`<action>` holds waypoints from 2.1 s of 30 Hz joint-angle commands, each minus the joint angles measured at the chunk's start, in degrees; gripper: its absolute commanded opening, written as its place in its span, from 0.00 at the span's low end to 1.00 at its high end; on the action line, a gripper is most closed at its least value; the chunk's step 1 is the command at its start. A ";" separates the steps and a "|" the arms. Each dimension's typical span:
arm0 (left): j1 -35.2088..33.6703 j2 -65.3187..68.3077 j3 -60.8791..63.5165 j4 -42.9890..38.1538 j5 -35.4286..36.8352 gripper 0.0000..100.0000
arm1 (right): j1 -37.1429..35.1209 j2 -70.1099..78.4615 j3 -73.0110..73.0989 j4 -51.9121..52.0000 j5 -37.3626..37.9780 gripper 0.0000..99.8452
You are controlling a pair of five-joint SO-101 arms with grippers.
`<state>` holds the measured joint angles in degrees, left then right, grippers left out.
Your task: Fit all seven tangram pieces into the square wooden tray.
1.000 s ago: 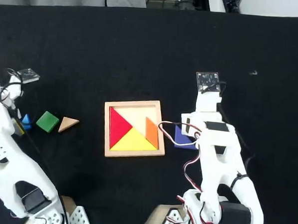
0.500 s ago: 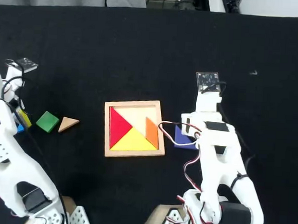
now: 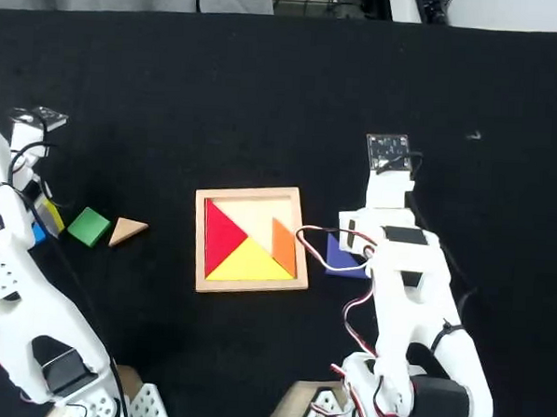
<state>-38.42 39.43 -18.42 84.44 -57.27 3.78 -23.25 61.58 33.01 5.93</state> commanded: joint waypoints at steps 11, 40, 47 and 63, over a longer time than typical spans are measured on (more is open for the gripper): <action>-1.19 -0.18 -2.24 4.92 13.45 0.21 | 0.62 -0.13 -0.13 -0.88 0.09 0.01; -1.19 -0.44 -2.95 5.89 13.71 0.12 | 0.62 -0.13 -0.13 -0.88 0.09 0.01; -0.13 -5.63 -2.33 9.05 13.89 0.12 | 0.62 -0.13 -0.13 -0.88 0.09 0.01; 1.71 -11.60 1.54 9.58 14.07 0.12 | 0.62 -0.13 -0.13 -0.88 0.09 0.01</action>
<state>-37.27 31.34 -16.40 96.22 -43.82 3.78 -23.25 61.58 33.01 5.93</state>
